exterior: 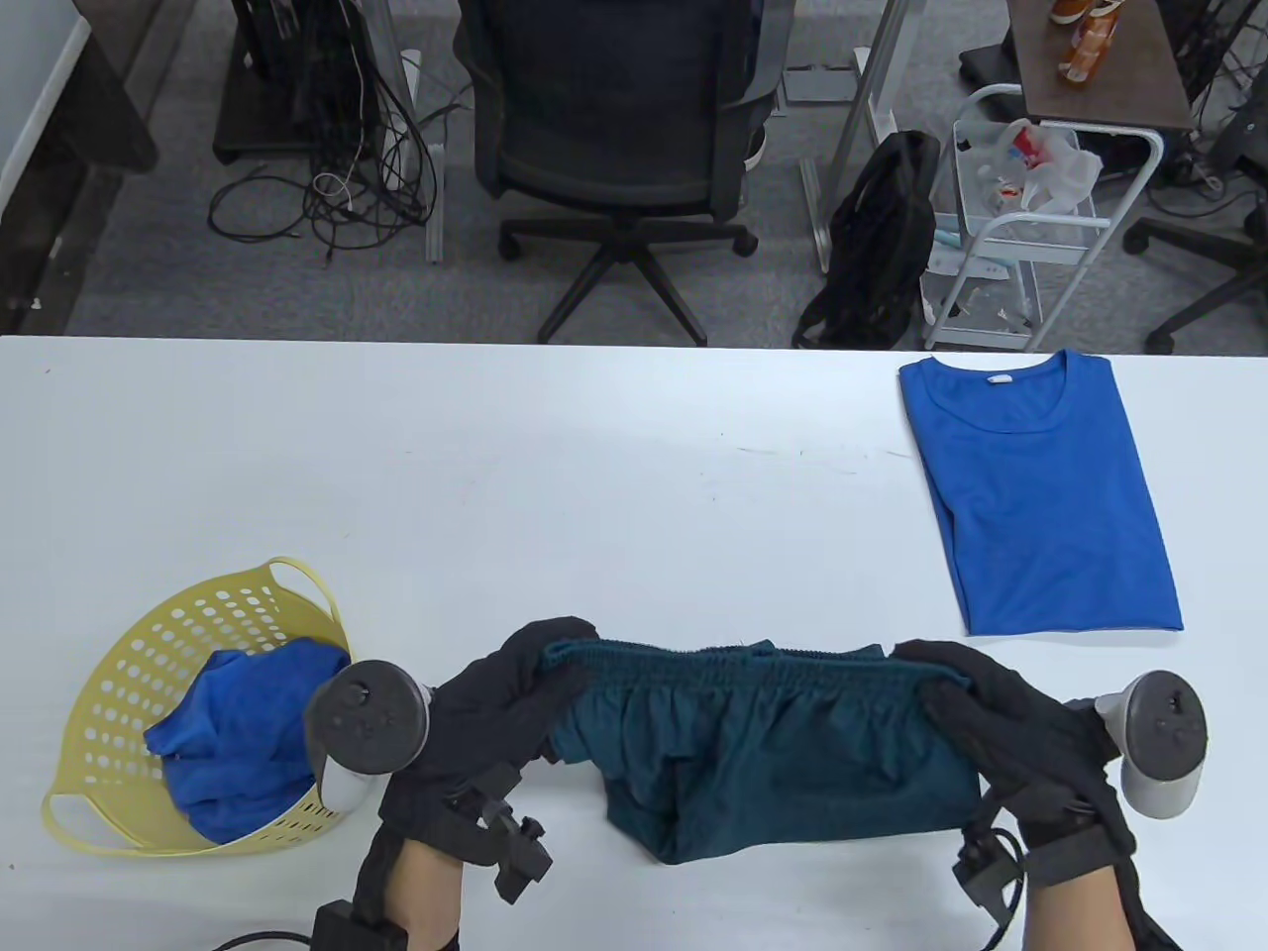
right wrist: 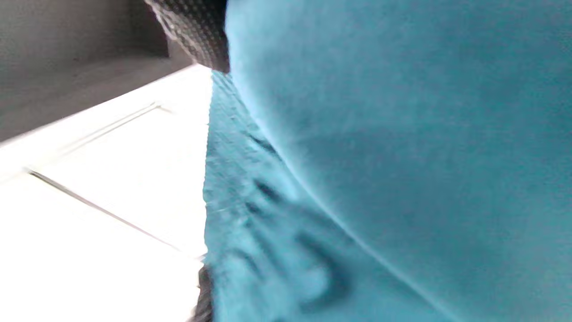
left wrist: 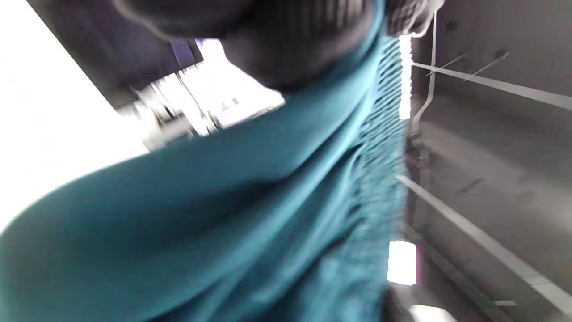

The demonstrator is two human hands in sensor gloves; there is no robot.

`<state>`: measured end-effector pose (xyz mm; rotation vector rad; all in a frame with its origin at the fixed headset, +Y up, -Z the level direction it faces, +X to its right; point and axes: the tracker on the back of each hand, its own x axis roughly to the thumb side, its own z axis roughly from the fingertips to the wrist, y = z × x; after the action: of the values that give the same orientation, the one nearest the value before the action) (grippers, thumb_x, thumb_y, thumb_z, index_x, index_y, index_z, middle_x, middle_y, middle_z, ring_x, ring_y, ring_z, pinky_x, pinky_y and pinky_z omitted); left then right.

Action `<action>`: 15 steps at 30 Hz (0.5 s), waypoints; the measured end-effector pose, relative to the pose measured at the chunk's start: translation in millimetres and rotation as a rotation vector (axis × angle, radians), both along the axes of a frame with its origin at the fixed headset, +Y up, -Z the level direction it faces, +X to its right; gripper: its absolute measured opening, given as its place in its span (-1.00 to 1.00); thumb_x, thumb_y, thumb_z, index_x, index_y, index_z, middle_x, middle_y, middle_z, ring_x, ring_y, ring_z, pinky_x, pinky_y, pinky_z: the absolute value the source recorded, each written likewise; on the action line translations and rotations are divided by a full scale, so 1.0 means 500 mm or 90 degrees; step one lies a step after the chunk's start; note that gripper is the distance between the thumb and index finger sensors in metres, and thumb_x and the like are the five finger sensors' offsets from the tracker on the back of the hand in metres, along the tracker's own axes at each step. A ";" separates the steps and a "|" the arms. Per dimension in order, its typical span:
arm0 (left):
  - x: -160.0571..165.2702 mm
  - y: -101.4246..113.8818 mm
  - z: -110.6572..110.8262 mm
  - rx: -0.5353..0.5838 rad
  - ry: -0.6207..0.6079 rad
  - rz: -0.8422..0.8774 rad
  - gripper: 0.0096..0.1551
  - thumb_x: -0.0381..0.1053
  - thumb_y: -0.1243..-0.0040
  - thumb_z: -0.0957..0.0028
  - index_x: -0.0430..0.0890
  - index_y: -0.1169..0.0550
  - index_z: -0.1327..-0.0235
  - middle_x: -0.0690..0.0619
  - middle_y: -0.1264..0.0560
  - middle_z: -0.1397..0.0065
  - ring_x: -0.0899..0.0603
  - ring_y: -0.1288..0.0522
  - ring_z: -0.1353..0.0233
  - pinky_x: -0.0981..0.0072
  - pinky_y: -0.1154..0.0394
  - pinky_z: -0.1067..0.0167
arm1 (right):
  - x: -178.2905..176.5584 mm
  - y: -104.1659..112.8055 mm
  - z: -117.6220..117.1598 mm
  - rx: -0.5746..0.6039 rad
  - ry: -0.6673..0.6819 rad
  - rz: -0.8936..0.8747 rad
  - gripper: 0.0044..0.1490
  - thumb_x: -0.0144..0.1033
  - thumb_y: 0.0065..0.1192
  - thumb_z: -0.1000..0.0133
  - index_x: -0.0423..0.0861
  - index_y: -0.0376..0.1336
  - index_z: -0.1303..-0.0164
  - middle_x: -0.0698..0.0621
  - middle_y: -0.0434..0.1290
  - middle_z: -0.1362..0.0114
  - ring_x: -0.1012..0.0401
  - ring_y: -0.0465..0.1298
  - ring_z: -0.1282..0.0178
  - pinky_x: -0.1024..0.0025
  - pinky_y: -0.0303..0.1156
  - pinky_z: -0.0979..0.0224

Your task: Fold and stack clothes and towels from laundry basket

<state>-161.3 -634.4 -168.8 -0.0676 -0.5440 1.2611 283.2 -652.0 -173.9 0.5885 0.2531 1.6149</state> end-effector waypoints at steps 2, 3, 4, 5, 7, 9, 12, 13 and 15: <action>-0.005 0.000 -0.022 -0.035 -0.009 -0.066 -0.37 0.25 -0.04 -0.36 -0.09 -0.46 -0.54 0.06 -0.72 0.13 0.13 -0.65 0.35 0.38 -0.65 0.34 | 0.003 -0.008 -0.018 -0.060 0.030 0.052 -0.39 -0.30 0.08 -0.43 -0.36 0.27 -0.59 -0.36 0.56 -0.24 0.14 0.59 0.24 0.33 0.56 0.21; -0.007 -0.002 -0.045 -0.086 0.020 -0.168 -0.38 0.25 -0.05 -0.38 -0.07 -0.47 -0.56 0.04 -0.72 0.10 0.13 -0.66 0.33 0.38 -0.65 0.32 | 0.002 -0.010 -0.035 -0.073 -0.021 0.118 -0.40 -0.32 0.12 -0.42 -0.38 0.31 -0.57 -0.38 0.57 -0.22 0.11 0.60 0.23 0.29 0.57 0.21; -0.003 -0.003 -0.070 -0.127 0.047 -0.260 -0.39 0.24 -0.09 -0.38 -0.03 -0.47 -0.59 0.01 -0.72 0.04 0.10 -0.66 0.29 0.37 -0.65 0.28 | -0.002 -0.011 -0.061 -0.091 -0.075 0.229 -0.41 -0.32 0.15 -0.41 -0.35 0.34 -0.57 -0.40 0.56 -0.27 0.04 0.60 0.18 0.22 0.56 0.16; 0.011 -0.008 -0.121 -0.203 0.069 -0.416 -0.40 0.23 -0.11 -0.38 0.03 -0.47 -0.62 -0.02 -0.72 -0.06 0.10 -0.67 0.24 0.37 -0.65 0.25 | -0.015 -0.011 -0.098 -0.115 -0.133 0.378 -0.41 -0.31 0.16 -0.41 -0.29 0.34 -0.60 -0.42 0.52 -0.37 -0.04 0.59 0.09 0.12 0.56 0.08; 0.046 -0.015 -0.208 -0.291 0.100 -0.539 -0.41 0.18 -0.15 -0.34 0.09 -0.45 -0.62 -0.08 -0.68 -0.27 0.05 -0.68 0.17 0.35 -0.64 0.20 | -0.056 -0.002 -0.160 -0.115 -0.240 0.614 -0.40 -0.29 0.10 -0.40 -0.19 0.25 -0.66 -0.46 0.34 -0.54 -0.12 0.53 -0.08 0.03 0.50 -0.07; 0.076 0.038 -0.267 -0.202 0.213 -0.593 -0.44 0.13 -0.17 -0.27 0.16 -0.44 -0.56 -0.06 -0.65 -0.35 0.07 -0.72 0.10 0.39 -0.67 0.18 | -0.102 0.057 -0.213 0.039 -0.388 0.784 -0.39 -0.22 0.09 -0.32 -0.01 0.24 -0.61 -0.32 0.40 -0.53 -0.01 0.58 -0.02 0.16 0.55 0.01; 0.100 0.178 -0.267 0.226 0.570 -0.427 -0.44 0.11 -0.17 -0.18 0.20 -0.42 -0.49 -0.02 -0.60 -0.44 0.02 -0.76 -0.12 0.37 -0.75 -0.01 | -0.118 0.187 -0.217 0.359 -0.637 0.621 -0.41 -0.23 0.04 -0.27 0.10 0.19 -0.56 -0.21 0.29 -0.63 -0.04 0.53 -0.31 -0.04 0.50 -0.27; 0.099 0.235 -0.259 0.319 0.569 -0.387 -0.44 0.11 -0.12 -0.21 0.21 -0.36 -0.51 -0.01 -0.55 -0.49 0.03 -0.73 -0.21 0.39 -0.74 -0.09 | -0.112 0.238 -0.209 0.425 -0.650 0.513 -0.41 -0.24 0.03 -0.27 0.13 0.15 -0.56 -0.19 0.21 -0.67 -0.06 0.44 -0.42 -0.13 0.41 -0.39; 0.086 0.293 -0.233 0.395 0.546 -0.304 -0.44 0.11 -0.09 -0.23 0.28 -0.30 -0.52 0.02 -0.45 -0.59 0.00 -0.65 -0.36 0.30 -0.69 -0.24 | -0.090 0.295 -0.188 0.451 -0.612 0.356 -0.41 -0.24 0.02 -0.27 0.20 0.13 -0.56 -0.13 0.14 -0.73 -0.08 0.32 -0.58 -0.30 0.25 -0.55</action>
<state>-118.4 -487.7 -285.5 0.7887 -0.1246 0.5229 238.2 -504.6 -267.8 0.1890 -0.9779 2.3497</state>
